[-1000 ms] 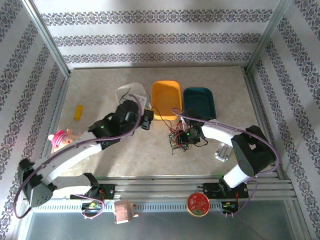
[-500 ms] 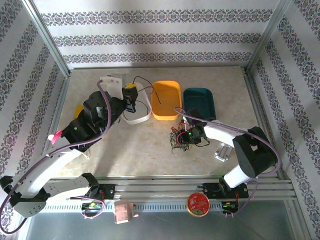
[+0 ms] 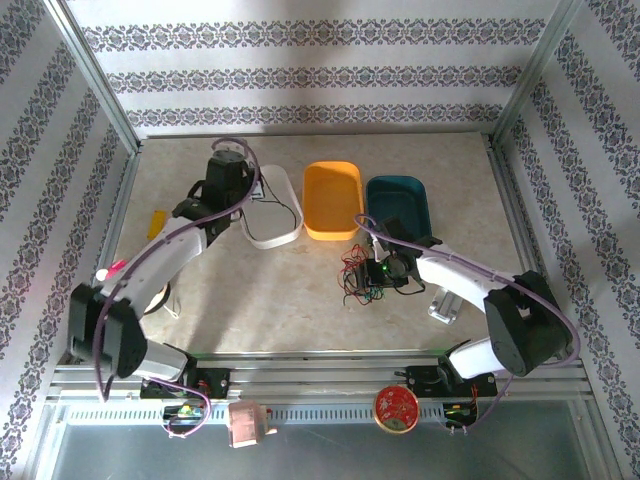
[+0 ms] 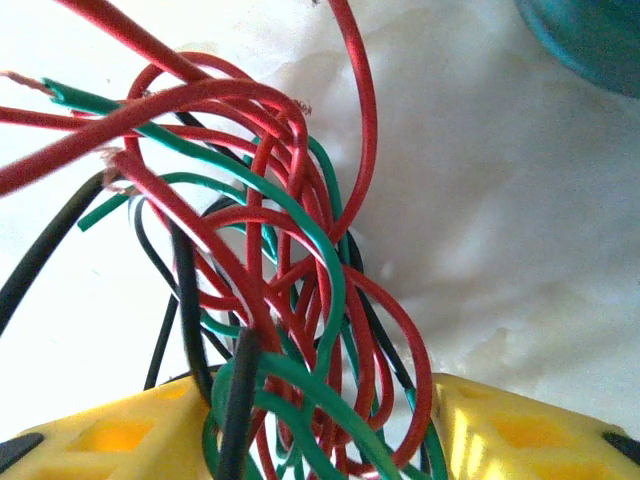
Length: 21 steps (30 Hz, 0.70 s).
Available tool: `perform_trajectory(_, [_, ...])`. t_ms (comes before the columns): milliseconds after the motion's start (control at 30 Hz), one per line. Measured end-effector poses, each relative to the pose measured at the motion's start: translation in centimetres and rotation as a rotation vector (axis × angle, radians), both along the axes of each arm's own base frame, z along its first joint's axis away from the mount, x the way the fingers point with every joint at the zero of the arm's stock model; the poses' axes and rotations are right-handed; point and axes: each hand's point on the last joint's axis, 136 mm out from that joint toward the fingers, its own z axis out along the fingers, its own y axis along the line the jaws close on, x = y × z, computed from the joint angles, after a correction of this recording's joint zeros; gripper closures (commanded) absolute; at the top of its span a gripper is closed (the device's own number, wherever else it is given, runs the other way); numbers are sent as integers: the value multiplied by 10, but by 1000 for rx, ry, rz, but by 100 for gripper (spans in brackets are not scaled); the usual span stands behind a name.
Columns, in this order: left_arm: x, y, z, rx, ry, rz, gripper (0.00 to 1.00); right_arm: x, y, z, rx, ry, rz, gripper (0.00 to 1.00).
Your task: Untangle the cables
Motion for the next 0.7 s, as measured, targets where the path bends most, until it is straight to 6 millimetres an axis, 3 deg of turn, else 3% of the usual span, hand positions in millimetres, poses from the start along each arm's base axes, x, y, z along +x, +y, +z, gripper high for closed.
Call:
perform_trajectory(100, [11, -9, -52, 15, 111, -23, 27, -2, -1, 3, 0, 0, 0, 44])
perform_trajectory(167, [12, -13, -74, 28, 160, -29, 12, -2, -2, 5, 0, -5, -1, 44])
perform_trajectory(233, [7, -15, -79, 37, 169, -33, 10, -2, -3, 10, 2, -18, -3, 43])
perform_trajectory(300, [0, -19, -70, 44, 146, -41, 9, -2, -3, 15, 6, -35, -5, 43])
perform_trajectory(500, [-36, -35, 4, 10, -24, -106, 8, 7, -14, 22, 29, -51, -59, 42])
perform_trajectory(567, [-52, -44, 17, -16, -54, -152, 8, 11, -19, 22, 38, -46, -84, 42])
perform_trajectory(633, [-67, -58, 17, -38, -52, -221, 9, 13, -23, 23, 45, -42, -109, 41])
perform_trajectory(700, [-85, -81, 2, -53, -11, -318, 9, 15, -25, 23, 58, -37, -129, 41])
